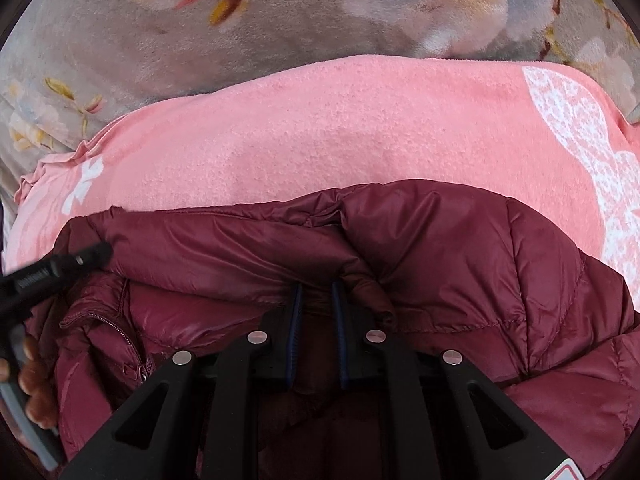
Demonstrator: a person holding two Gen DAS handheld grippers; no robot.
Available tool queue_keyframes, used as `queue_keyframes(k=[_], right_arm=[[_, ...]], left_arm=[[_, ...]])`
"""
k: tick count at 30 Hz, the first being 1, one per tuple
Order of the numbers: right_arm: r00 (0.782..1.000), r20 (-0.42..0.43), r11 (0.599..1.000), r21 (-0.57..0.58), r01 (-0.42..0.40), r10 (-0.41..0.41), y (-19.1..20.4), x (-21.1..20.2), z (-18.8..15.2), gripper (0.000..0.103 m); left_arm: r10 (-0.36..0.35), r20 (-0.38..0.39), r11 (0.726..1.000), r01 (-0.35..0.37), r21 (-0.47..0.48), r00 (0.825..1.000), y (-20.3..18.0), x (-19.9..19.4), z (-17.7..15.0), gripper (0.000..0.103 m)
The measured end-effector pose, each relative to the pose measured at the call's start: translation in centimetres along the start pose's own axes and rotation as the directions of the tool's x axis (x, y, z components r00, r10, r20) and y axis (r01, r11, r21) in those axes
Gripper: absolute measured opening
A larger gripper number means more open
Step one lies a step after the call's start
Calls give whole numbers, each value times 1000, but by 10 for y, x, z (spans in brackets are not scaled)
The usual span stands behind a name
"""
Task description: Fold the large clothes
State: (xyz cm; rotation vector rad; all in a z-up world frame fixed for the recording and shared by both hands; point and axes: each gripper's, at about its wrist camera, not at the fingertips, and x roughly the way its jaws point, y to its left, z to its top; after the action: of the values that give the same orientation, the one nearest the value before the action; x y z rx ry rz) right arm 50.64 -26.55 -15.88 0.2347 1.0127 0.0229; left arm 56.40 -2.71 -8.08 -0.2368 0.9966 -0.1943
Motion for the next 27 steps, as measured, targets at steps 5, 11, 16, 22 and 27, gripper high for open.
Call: queue_keyframes(k=[5, 11, 16, 22, 27], right_arm=[[1000, 0, 1000, 19, -14, 14, -5, 0, -1, 10], [1000, 0, 1000, 18, -11, 11, -5, 1, -2, 10], [1000, -1, 1000, 19, -7, 7, -4, 4, -1, 10], [990, 126, 997, 36, -72, 67, -9, -53, -12, 25], [955, 241, 980, 57, -190, 171, -45, -199, -75, 47]], left_arm=[[29, 5, 999, -29, 23, 1000, 0, 8, -6, 12], [74, 39, 994, -77, 79, 996, -8, 18, -13, 12], [91, 44, 991, -94, 95, 995, -10, 22, -13, 12], [76, 83, 994, -83, 77, 994, -12, 3, -15, 12], [-69, 145, 994, 56, 88, 987, 13, -103, -51, 59]])
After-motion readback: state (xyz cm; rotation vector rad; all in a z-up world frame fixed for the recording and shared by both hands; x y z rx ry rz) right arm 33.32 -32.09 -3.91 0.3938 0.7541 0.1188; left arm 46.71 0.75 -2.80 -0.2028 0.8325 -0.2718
